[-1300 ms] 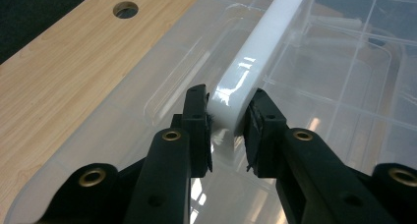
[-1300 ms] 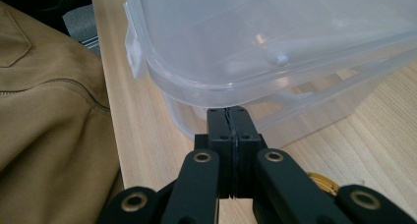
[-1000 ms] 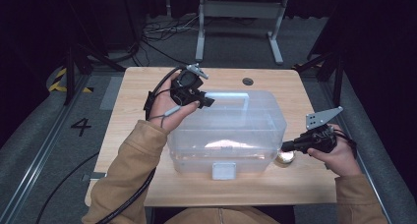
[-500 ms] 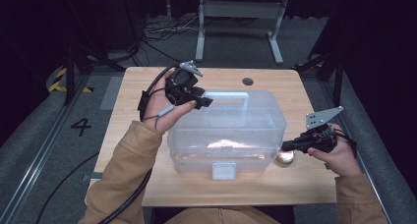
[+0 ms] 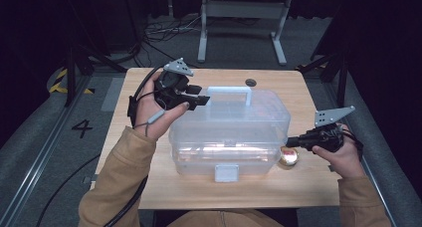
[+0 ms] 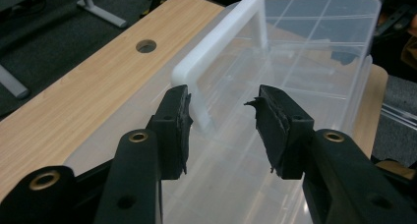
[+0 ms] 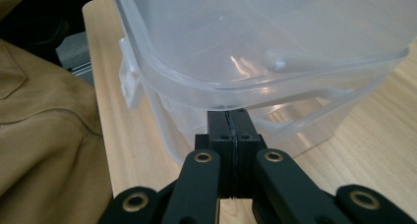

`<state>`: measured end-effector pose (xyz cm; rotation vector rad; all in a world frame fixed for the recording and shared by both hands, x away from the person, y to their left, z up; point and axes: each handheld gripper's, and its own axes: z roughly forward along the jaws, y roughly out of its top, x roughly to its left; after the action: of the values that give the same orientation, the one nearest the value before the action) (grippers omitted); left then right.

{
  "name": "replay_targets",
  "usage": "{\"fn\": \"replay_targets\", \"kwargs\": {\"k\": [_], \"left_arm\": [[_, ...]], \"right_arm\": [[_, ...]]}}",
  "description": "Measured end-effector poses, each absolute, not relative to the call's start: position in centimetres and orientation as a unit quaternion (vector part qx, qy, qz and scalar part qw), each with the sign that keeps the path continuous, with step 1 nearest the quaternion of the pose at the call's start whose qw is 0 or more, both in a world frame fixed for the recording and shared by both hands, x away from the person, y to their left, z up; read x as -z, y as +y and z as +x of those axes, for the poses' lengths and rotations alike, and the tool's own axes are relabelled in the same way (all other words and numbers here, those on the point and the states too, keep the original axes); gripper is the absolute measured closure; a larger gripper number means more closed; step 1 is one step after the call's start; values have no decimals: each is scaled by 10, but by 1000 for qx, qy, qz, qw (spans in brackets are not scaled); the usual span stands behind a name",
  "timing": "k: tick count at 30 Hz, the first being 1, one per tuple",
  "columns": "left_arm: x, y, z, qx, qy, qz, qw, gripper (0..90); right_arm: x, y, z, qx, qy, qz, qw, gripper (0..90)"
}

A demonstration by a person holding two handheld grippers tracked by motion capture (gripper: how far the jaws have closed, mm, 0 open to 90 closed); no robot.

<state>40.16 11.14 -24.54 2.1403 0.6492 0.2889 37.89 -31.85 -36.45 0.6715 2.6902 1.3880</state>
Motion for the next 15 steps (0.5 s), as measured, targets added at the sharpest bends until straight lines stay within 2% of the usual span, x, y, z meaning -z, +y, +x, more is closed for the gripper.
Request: {"fn": "replay_targets", "kwargs": {"k": [5, 15], "left_arm": [[239, 114, 386, -116, 244, 856, 441, 587], [239, 117, 369, -109, 236, 857, 445, 597]], "right_arm": [[359, -319, 377, -464, 854, 232, 38, 900], [349, -320, 380, -492, 826, 272, 46, 900]]}}
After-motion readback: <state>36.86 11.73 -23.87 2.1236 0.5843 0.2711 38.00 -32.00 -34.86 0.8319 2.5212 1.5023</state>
